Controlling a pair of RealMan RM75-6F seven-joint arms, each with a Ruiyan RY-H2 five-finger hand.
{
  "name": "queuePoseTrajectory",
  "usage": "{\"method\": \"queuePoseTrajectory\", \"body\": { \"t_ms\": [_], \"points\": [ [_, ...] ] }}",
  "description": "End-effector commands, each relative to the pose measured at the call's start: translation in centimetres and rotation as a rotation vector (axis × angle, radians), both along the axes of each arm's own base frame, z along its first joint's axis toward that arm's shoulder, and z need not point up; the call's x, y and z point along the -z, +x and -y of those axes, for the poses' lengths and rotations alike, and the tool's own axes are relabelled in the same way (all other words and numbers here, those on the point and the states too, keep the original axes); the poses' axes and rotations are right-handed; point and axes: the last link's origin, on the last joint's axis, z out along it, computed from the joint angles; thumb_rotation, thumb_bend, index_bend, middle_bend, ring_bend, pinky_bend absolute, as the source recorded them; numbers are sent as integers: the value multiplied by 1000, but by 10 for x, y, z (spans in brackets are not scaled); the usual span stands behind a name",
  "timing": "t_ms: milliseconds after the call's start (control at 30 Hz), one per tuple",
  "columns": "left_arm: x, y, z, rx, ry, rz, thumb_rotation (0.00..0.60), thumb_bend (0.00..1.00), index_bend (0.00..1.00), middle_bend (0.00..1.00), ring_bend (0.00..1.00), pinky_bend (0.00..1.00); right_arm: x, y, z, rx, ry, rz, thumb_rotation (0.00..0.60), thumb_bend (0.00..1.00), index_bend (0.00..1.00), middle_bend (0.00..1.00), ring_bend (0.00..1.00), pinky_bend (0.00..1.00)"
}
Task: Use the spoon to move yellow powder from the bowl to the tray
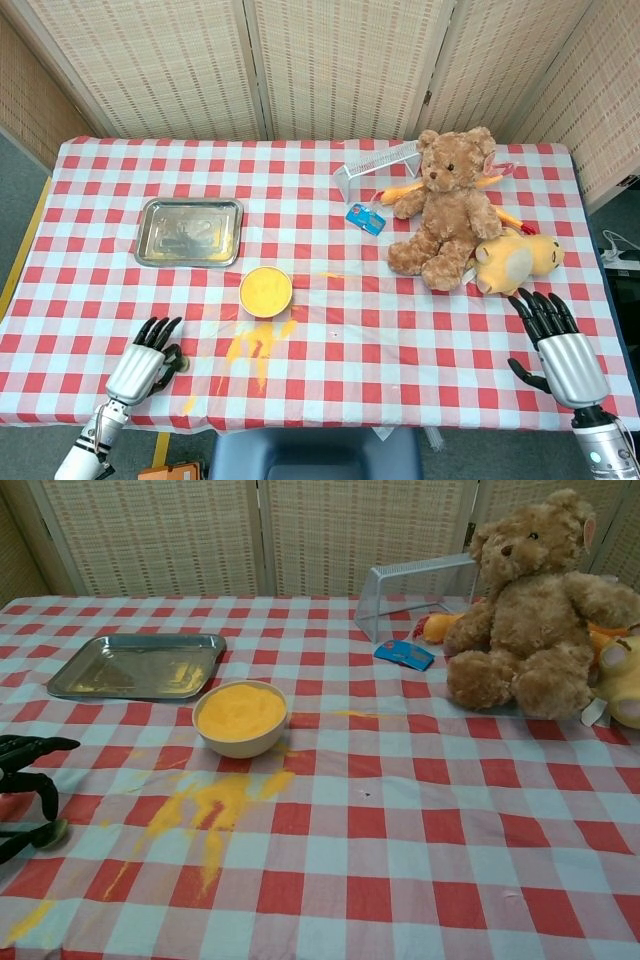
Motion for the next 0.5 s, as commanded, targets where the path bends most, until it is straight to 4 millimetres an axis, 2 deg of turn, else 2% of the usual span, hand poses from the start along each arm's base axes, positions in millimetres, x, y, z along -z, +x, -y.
{"method": "queuePoseTrajectory", "body": {
  "t_ms": [33,500],
  "points": [
    [1,-1,-1,-5,-2,-5,600,452,456,5,0,40,-1,0,0,0,-3,0,600,147,0,0,0,0],
    [3,-6,-2,-13,1,-11,600,452,486,12,0,41,0,0,0,7,-3,-3,600,148,0,0,0,0]
  ]
}}
